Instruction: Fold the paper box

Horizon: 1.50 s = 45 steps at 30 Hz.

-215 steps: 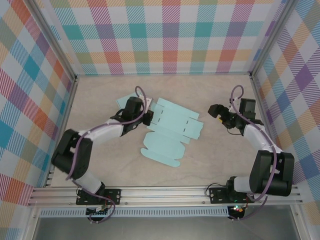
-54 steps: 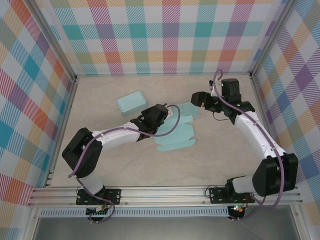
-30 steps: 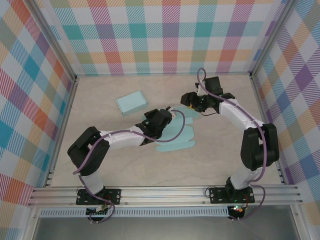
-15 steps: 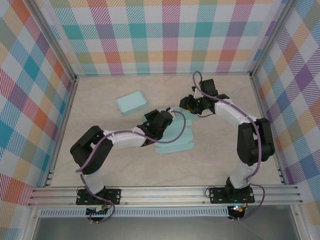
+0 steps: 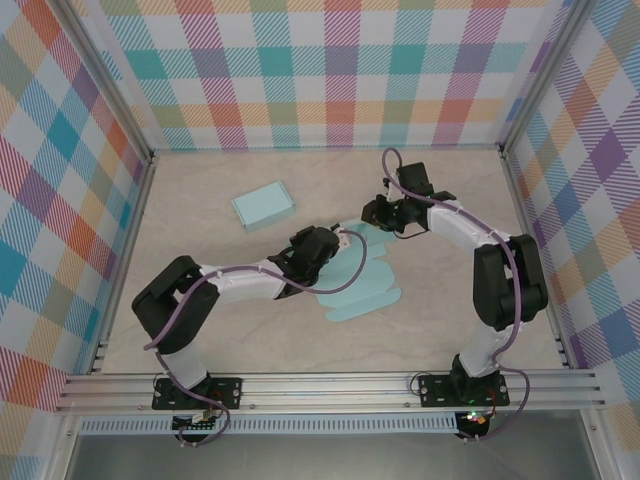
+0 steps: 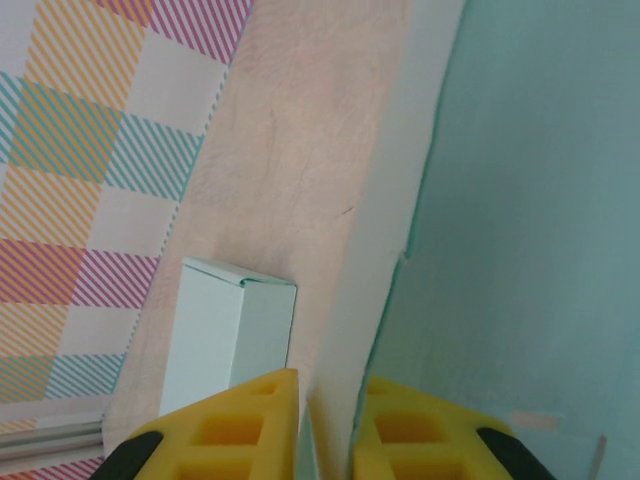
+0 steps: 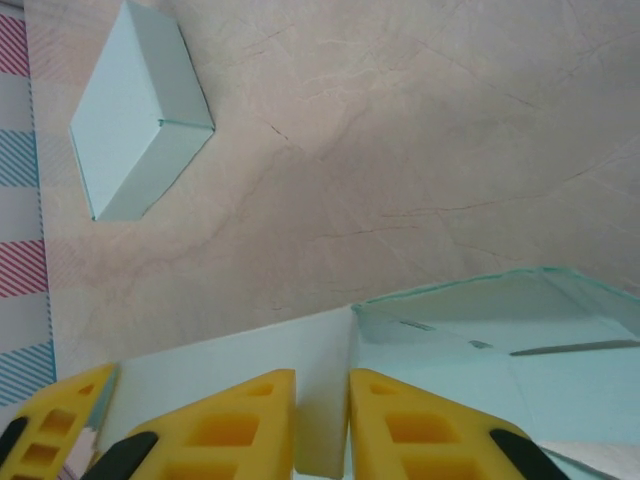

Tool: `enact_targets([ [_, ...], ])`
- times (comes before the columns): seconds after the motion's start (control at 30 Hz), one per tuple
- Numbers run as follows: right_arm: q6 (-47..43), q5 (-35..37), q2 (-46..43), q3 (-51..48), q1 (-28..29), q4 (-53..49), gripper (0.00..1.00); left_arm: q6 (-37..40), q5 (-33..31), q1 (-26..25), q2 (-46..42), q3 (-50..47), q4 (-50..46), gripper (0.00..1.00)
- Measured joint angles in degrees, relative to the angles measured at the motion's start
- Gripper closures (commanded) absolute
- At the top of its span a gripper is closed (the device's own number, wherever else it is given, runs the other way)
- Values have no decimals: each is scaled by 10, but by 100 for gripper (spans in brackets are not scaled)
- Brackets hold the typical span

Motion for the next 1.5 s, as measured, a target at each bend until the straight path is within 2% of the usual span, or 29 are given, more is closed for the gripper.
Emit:
enact_targets([
  [0.33, -13, 2, 0, -5, 0, 12, 83, -7, 60, 17, -38, -10, -25, 84],
  [0.47, -22, 2, 1, -5, 2, 13, 84, 13, 72, 23, -38, -20, -35, 99],
  [0.63, -28, 2, 1, -5, 4, 16, 81, 38, 76, 23, -43, -26, -35, 100],
  [0.73, -36, 4, 1, -5, 3, 15, 73, 61, 68, 24, -46, -39, -9, 100],
  [0.8, -42, 7, 1, -5, 3, 14, 63, 79, 63, 25, -46, -48, 17, 100],
  [0.87, -44, 12, 1, -5, 3, 12, 58, 98, 58, 26, -46, -57, 44, 100],
  [1.0, -46, 23, -9, -6, -2, 6, 53, 143, 50, 26, -46, -82, 114, 100],
  [1.3, -41, 50, -127, -88, -41, 14, 53, 217, 29, 25, -30, -108, 254, 100],
  [1.5, -37, 65, -153, -176, -57, 37, 52, 234, 20, 23, -6, -114, 290, 100],
])
